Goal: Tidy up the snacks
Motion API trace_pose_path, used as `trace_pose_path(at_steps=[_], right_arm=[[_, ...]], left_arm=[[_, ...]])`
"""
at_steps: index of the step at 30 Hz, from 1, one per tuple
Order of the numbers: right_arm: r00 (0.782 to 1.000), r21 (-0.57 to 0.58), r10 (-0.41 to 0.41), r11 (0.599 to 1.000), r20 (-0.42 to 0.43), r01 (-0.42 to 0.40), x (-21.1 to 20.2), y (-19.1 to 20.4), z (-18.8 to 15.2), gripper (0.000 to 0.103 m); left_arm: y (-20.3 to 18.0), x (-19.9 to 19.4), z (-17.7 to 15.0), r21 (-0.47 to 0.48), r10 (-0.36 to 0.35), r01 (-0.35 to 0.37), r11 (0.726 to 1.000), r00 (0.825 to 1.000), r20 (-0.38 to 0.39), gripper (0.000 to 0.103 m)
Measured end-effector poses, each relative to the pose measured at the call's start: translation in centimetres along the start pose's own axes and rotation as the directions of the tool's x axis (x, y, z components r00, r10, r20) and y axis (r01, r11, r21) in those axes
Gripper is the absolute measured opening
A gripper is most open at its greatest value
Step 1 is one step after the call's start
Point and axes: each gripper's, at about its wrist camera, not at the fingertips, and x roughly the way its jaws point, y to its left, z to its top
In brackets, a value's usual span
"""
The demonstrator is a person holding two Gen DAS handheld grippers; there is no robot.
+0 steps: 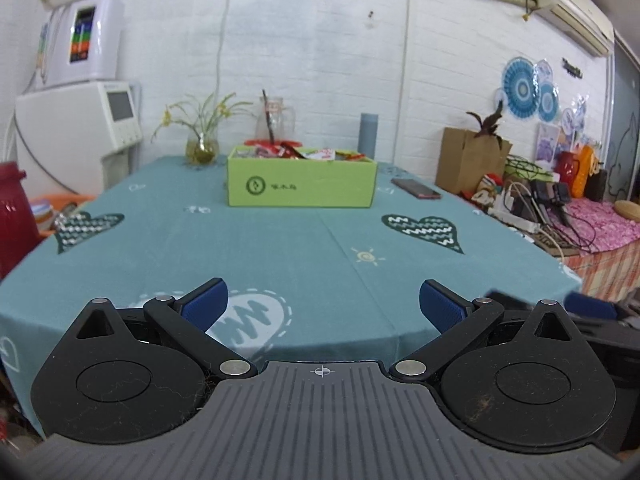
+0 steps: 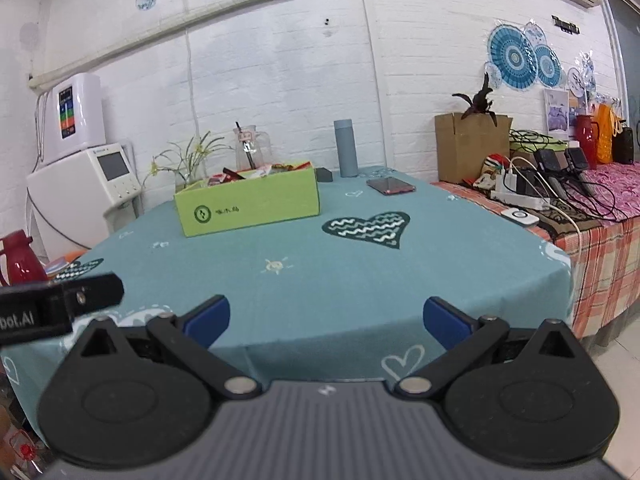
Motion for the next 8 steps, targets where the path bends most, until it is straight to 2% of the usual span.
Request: trace_pose_path(at_steps=[3, 5, 8], right_arm=[[1.000, 0.020, 0.013, 1.000, -0.024, -0.012, -0.4, -1.0, -0.8, 0.103], [1.000, 0.022, 0.022, 1.000, 0.003, -0.022, -1.2, -1.2, -0.8, 0.103], [0.999, 0.007, 0.030, 1.000, 0.035, -0.030, -2.0, -1.2, -0.7, 0.103]], left_arm=[[-0.3, 0.6, 0.4, 0.011, 0.060, -0.060, 0.998, 0.998, 0.005, 0.085], [-0.2, 0.5, 0.1, -0.007, 0.037, -0.037, 0.999, 0.999, -0.002, 0.081], [-0.2, 0.2, -0.1, -0.019, -0.010, 0.010, 1.000, 1.000, -0.001, 0.082]])
